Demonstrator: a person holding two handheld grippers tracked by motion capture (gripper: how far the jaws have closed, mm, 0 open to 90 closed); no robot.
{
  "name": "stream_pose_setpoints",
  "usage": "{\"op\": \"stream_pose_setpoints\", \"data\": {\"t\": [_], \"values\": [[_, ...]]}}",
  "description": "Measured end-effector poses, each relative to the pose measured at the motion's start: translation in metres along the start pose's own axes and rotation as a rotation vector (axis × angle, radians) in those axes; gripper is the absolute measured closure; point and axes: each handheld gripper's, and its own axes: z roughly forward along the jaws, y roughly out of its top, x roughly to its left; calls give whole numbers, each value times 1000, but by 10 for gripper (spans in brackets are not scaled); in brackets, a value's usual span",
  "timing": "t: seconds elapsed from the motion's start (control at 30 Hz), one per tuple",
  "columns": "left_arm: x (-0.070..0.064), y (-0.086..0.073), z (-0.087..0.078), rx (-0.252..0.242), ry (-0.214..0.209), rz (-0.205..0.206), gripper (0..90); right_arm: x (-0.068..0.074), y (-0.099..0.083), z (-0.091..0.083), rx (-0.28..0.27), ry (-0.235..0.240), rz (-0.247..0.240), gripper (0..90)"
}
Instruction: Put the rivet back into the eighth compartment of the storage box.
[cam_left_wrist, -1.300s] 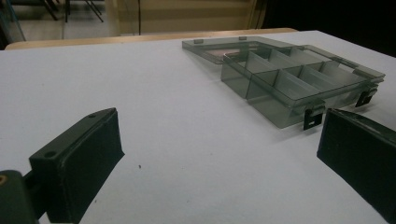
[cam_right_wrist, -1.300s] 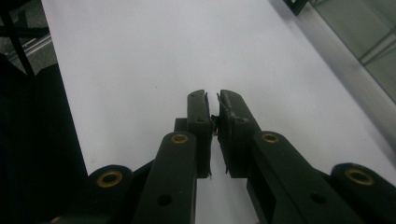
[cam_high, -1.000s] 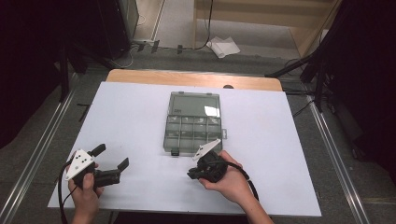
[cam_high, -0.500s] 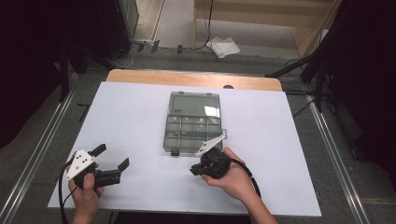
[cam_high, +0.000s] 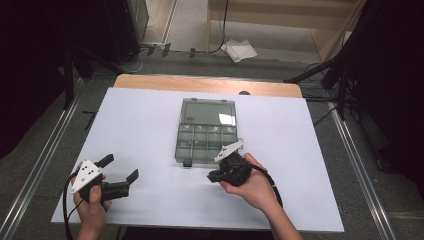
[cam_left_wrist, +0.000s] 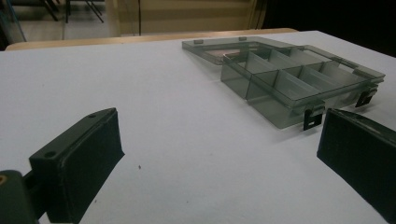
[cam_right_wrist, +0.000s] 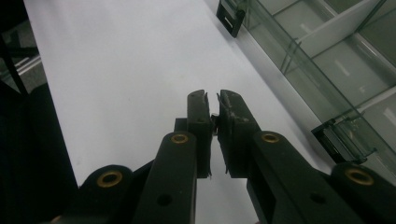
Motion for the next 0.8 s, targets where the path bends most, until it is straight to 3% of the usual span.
{"op": "stream_pose_setpoints", "data": {"t": [0.8], "values": [[0,0,1,7,3,6,0,-20,4,-19,-24,-48,36,846]]}}
